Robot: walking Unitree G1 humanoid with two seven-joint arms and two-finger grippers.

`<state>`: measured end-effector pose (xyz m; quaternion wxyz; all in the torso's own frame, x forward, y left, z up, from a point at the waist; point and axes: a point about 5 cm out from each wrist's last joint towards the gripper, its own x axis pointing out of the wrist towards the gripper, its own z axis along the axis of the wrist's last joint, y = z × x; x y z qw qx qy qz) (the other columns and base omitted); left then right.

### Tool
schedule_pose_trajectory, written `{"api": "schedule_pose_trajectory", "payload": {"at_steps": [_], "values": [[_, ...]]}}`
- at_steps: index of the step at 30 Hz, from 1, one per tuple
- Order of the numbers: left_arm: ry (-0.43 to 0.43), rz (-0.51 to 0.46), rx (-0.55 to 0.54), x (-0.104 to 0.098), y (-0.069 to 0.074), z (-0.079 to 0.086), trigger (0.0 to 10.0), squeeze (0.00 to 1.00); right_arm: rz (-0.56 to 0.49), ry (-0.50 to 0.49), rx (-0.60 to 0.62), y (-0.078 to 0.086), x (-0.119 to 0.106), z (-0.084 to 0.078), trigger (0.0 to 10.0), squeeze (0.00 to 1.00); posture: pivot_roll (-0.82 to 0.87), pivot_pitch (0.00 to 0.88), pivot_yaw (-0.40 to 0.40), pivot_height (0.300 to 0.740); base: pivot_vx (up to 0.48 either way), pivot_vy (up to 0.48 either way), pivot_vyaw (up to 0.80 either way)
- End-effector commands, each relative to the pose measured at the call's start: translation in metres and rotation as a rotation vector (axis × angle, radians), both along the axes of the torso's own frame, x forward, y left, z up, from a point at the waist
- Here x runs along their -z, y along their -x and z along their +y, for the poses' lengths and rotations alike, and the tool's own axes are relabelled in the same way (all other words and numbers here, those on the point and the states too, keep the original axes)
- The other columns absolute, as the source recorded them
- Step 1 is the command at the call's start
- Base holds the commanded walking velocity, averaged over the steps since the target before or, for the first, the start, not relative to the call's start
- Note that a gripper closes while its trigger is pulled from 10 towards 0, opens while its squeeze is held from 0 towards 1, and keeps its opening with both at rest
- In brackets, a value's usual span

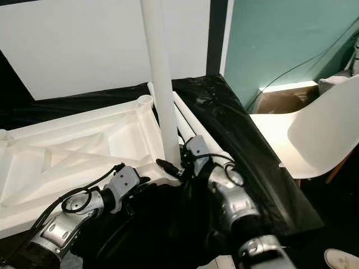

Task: Building children table

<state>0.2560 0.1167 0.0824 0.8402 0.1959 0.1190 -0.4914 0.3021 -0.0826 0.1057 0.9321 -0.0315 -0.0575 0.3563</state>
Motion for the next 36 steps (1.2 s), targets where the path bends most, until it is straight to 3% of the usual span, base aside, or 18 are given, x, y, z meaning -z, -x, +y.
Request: {"api": "schedule_pose_trajectory", "payload": {"at_steps": [1, 4, 9, 10, 11, 13, 14, 15, 18, 20, 21, 22, 31, 32, 33, 34, 36], "values": [[-0.046, 0.196, 0.221, 0.029, 0.03, -0.014, 10.0, 0.0, 0.01, -0.025, 0.216, -0.004, 0.005, -0.016, 0.0, 0.0, -0.04, 0.0, 0.028, 0.74, 0.0, 0.0, 0.0], [-0.044, 0.197, 0.22, 0.03, 0.03, -0.014, 10.0, 0.0, 0.01, -0.049, 0.32, -0.008, 0.004, -0.026, 0.0, 0.0, -0.04, 0.0, 0.029, 0.74, 0.0, 0.0, 0.0], [-0.047, 0.198, 0.219, 0.031, 0.029, -0.013, 10.0, 0.0, -0.003, -0.046, 0.308, -0.008, -0.001, -0.029, 0.0, 0.0, -0.05, 0.0, 0.022, 0.74, 0.0, 0.0, 0.0], [-0.045, 0.195, 0.216, 0.03, 0.028, -0.013, 10.0, 0.0, -0.003, -0.037, 0.29, -0.007, -0.001, -0.028, 2.3, 0.0, -0.05, 0.0, 0.016, 0.74, 0.0, 0.0, 0.0], [-0.043, 0.192, 0.212, 0.03, 0.027, -0.013, 10.0, 0.0, -0.008, -0.025, 0.278, -0.007, -0.001, -0.026, 10.0, 0.0, -0.05, 0.0, 0.014, 0.74, 0.0, 0.0, 0.0], [-0.042, 0.189, 0.21, 0.029, 0.026, -0.014, 10.0, 0.0, -0.012, -0.016, 0.27, -0.006, -0.002, -0.024, 10.0, 0.0, -0.05, 0.0, 0.014, 0.74, 0.0, 0.0, 0.0], [-0.038, 0.189, 0.208, 0.029, 0.026, -0.014, 10.0, 0.0, -0.016, -0.01, 0.27, -0.006, -0.002, -0.025, 10.0, 0.34, -0.05, 0.0, 0.01, 0.74, 0.0, 0.0, 0.0], [-0.033, 0.191, 0.21, 0.03, 0.027, -0.015, 10.0, 0.0, -0.029, -0.015, 0.243, -0.007, -0.006, -0.026, 10.0, 1.0, -0.05, 0.0, 0.009, 0.74, 0.0, 0.0, 0.0], [-0.031, 0.194, 0.21, 0.03, 0.028, -0.016, 10.0, 0.0, -0.034, -0.014, 0.209, -0.008, -0.009, -0.028, 10.0, 1.0, -0.05, 0.0, 0.01, 0.74, 0.0, 0.0, 0.0], [-0.029, 0.199, 0.208, 0.031, 0.03, -0.016, 10.0, 0.0, -0.028, 0.041, 0.088, -0.014, -0.014, -0.029, 10.0, 1.0, -0.05, 0.0, 0.011, 0.74, 0.0, 0.0, 0.0], [-0.029, 0.199, 0.208, 0.031, 0.03, -0.016, 10.0, 0.0, -0.028, 0.041, 0.088, -0.014, -0.014, -0.029, 10.0, 1.0, -0.05, 0.0, 0.011, 0.74, 0.0, 0.0, 0.0], [-0.03, 0.2, 0.205, 0.032, 0.029, -0.015, 10.0, 0.0, -0.014, 0.107, 0.008, -0.018, -0.016, -0.031, 10.0, 0.0, -0.05, 0.0, 0.013, 0.74, 0.0, 0.0, 0.0], [-0.036, 0.196, 0.206, 0.03, 0.027, -0.014, 10.0, 0.0, 0.043, 0.238, -0.211, -0.026, -0.032, -0.044, 10.0, 0.0, -0.05, 0.0, 0.022, 0.74, 0.0, 0.0, 0.0], [-0.036, 0.196, 0.208, 0.03, 0.027, -0.013, 10.0, 0.0, 0.055, 0.262, -0.249, -0.025, -0.031, -0.047, 6.7, 0.0, -0.04, 0.0, 0.023, 0.74, 0.0, 0.0, 0.0], [-0.036, 0.196, 0.208, 0.03, 0.027, -0.013, 10.0, 0.0, 0.055, 0.262, -0.249, -0.025, -0.031, -0.047, 6.7, 0.0, -0.04, 0.0, 0.023, 0.74, 0.0, 0.0, 0.0], [-0.037, 0.196, 0.208, 0.03, 0.028, -0.013, 10.0, 0.0, 0.061, 0.28, -0.279, -0.024, -0.03, -0.049, 0.0, 0.0, -0.04, 0.0, 0.025, 0.74, 0.0, 0.0, 0.0], [-0.041, 0.198, 0.209, 0.031, 0.028, -0.012, 10.0, 0.0, 0.077, 0.291, -0.321, -0.023, -0.03, -0.053, 0.0, 0.0, -0.04, 0.0, 0.028, 0.74, 0.0, 0.0, 0.0]]}}
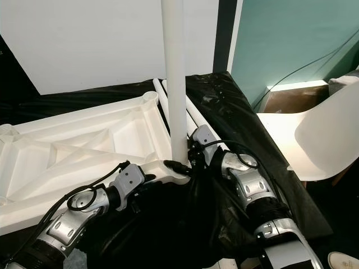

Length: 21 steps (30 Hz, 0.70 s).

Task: Building children table

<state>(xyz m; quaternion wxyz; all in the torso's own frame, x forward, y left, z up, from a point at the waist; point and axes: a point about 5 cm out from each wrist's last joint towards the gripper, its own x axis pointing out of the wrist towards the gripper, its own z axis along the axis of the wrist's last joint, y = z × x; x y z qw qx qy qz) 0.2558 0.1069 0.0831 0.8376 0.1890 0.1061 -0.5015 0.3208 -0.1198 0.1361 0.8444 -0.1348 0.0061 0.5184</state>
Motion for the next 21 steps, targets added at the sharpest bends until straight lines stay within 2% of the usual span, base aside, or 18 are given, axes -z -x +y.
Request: {"api": "schedule_pose_trajectory", "payload": {"at_steps": [1, 12, 14, 16, 18, 19, 20, 21], "values": [[-0.071, 0.206, 0.188, 0.031, 0.028, -0.001, 10.0, 0.0, 0.027, 0.034, 0.024, -0.004, 0.0, -0.016, 0.0, 0.0, -0.04, 0.0, 0.03, 0.74, 0.0, 0.0, 0.0], [-0.078, 0.206, 0.19, 0.031, 0.029, 0.001, 10.0, 0.0, 0.038, 0.015, 0.032, -0.005, 0.0, -0.014, 0.0, 0.0, -0.03, 0.0, 0.037, 0.74, 0.0, 0.0, 0.0], [-0.083, 0.206, 0.191, 0.031, 0.029, 0.002, 10.0, 0.0, 0.024, -0.078, 0.142, 0.002, 0.012, 0.001, 0.0, 0.0, -0.04, 0.0, 0.039, 0.74, 0.0, 0.0, 0.0], [-0.084, 0.207, 0.191, 0.031, 0.029, 0.002, 10.0, 0.0, 0.017, -0.113, 0.191, 0.004, 0.016, 0.006, 0.0, 0.0, -0.04, 0.0, 0.039, 0.74, 0.0, 0.0, 0.0], [-0.086, 0.205, 0.192, 0.031, 0.028, 0.002, 10.0, 0.0, -0.034, -0.226, 0.437, 0.009, 0.024, 0.009, 0.0, 0.0, -0.03, 0.0, 0.04, 0.74, 0.0, 0.0, 0.0], [-0.086, 0.205, 0.192, 0.031, 0.028, 0.002, 10.0, 0.0, -0.034, -0.226, 0.437, 0.009, 0.024, 0.009, 0.0, 0.0, -0.03, 0.0, 0.04, 0.74, 0.0, 0.0, 0.0], [-0.085, 0.204, 0.192, 0.03, 0.028, 0.003, 10.0, 0.0, -0.049, -0.29, 0.577, 0.016, 0.03, 0.01, 0.0, 0.0, -0.03, 0.0, 0.042, 0.74, 0.0, 0.0, 0.0], [-0.085, 0.203, 0.192, 0.03, 0.028, 0.003, 10.0, 0.0, -0.053, -0.294, 0.596, 0.018, 0.031, 0.011, 0.0, 0.0, -0.03, 0.0, 0.043, 0.74, 0.0, 0.0, 0.0]]}}
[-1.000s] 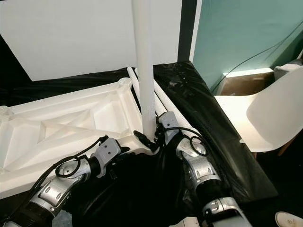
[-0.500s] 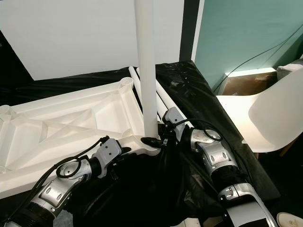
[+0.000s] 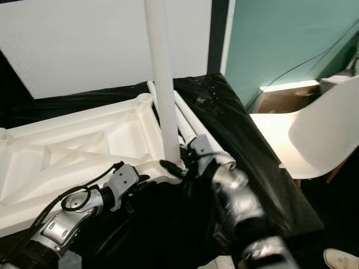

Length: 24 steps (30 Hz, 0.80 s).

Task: Building children table

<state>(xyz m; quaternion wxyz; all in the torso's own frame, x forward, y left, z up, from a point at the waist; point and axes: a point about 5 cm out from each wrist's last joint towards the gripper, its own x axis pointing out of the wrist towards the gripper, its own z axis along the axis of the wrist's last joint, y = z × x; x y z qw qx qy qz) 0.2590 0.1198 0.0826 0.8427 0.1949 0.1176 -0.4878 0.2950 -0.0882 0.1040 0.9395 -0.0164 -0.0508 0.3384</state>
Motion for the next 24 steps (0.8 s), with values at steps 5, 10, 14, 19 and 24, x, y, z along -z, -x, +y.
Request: {"api": "schedule_pose_trajectory", "payload": {"at_steps": [5, 10, 14, 19, 24], "values": [[-0.062, 0.202, 0.222, 0.0295, 0.0316, -0.0074, 10.0, 0.0, -0.003, -0.005, 0.269, -0.0112, -0.0008, -0.0241, 0.0, 0.0, -0.04, 0.0, 0.046, 0.74, 0.0, 0.0, 0.0], [-0.064, 0.204, 0.224, 0.0298, 0.0322, -0.0065, 10.0, 0.0, -0.006, 0.012, 0.28, -0.0157, -0.0028, -0.0259, 4.9, 0.0, -0.04, 0.0, 0.045, 0.74, 0.0, 0.0, 0.0], [-0.064, 0.204, 0.224, 0.0298, 0.0322, -0.0065, 10.0, 0.0, -0.006, 0.012, 0.28, -0.0157, -0.0028, -0.0259, 4.9, 0.0, -0.04, 0.0, 0.045, 0.74, 0.0, 0.0, 0.0], [-0.064, 0.204, 0.224, 0.0298, 0.0322, -0.0065, 10.0, 0.0, -0.006, 0.012, 0.28, -0.0157, -0.0028, -0.0259, 4.9, 0.0, -0.04, 0.0, 0.045, 0.74, 0.0, 0.0, 0.0], [-0.064, 0.204, 0.224, 0.0298, 0.0322, -0.0065, 10.0, 0.0, -0.006, 0.012, 0.28, -0.0157, -0.0028, -0.0259, 4.9, 0.0, -0.04, 0.0, 0.045, 0.74, 0.0, 0.0, 0.0]]}}
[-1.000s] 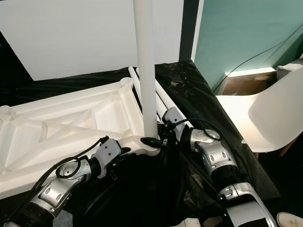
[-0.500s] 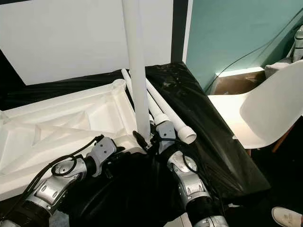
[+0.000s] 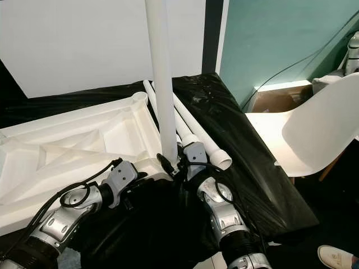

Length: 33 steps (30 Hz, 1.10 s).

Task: Building children table

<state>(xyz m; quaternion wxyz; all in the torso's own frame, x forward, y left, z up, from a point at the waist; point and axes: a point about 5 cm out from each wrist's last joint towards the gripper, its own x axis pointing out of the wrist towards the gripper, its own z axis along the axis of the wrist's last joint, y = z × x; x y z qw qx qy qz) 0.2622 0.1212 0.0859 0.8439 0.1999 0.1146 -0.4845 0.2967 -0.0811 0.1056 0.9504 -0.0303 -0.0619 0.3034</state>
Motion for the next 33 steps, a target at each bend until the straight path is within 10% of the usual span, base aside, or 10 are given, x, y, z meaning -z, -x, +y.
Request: {"api": "schedule_pose_trajectory", "payload": {"at_steps": [1, 33], "values": [[-0.059, 0.216, 0.227, 0.0331, 0.0355, -0.008, 10.0, 0.0, 0.023, -0.006, 0.206, -0.014, -0.0012, -0.0331, 4.9, 0.0, -0.04, 0.0, 0.045, 0.74, 0.0, 0.0, 0.0], [-0.059, 0.216, 0.227, 0.0331, 0.0355, -0.008, 10.0, 0.0, 0.023, -0.006, 0.206, -0.014, -0.0012, -0.0331, 4.9, 0.0, -0.04, 0.0, 0.045, 0.74, 0.0, 0.0, 0.0]]}}
